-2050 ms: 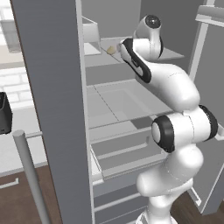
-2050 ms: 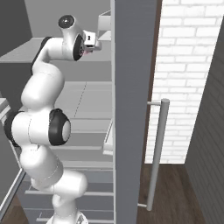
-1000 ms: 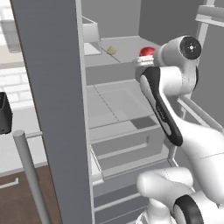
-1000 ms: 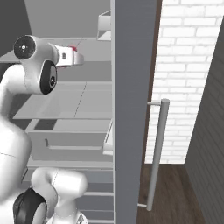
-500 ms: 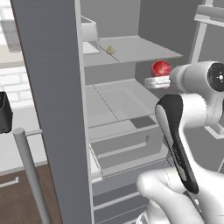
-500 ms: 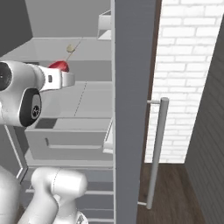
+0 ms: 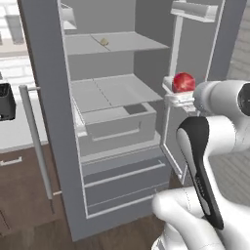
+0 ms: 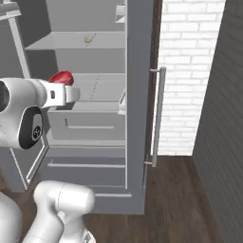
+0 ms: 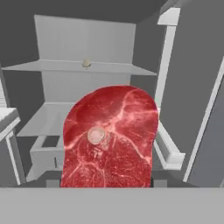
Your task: Place one garlic and one steak in each tupperware on the nearby counter, to pack two identical lunches.
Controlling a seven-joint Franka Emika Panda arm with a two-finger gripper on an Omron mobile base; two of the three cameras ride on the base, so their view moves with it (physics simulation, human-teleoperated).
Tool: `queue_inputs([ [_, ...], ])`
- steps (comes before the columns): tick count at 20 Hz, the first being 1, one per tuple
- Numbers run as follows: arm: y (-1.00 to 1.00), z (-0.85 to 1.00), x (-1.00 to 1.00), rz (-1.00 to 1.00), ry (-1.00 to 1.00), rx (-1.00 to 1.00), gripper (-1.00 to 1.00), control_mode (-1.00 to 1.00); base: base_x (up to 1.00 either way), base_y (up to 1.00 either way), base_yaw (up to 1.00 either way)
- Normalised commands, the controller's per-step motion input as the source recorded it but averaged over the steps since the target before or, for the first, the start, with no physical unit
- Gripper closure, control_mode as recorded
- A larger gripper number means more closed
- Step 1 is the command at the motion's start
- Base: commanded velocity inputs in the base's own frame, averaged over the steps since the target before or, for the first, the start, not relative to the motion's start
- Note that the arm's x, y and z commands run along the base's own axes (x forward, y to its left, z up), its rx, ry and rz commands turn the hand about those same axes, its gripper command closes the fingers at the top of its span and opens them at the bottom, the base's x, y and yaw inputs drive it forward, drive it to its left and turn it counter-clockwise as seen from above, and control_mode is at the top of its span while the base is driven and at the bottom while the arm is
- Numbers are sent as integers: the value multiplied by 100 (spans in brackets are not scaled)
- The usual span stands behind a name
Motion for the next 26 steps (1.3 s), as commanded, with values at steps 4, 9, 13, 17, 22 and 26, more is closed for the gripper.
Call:
queue_inputs([
  [4, 0, 0, 0, 0, 0, 0, 100, 100, -100, 28, -16],
  [9, 0, 0, 0, 0, 0, 0, 100, 100, -100, 42, -26],
  [13, 0, 0, 0, 0, 0, 0, 100, 100, -95, 42, -59],
  [17, 0, 0, 0, 0, 0, 0, 100, 100, -78, 44, -64],
  [22, 0, 0, 0, 0, 0, 0, 100, 100, -35, 59, -66],
  [26, 0, 0, 0, 0, 0, 0, 100, 100, 15, 99, -55],
])
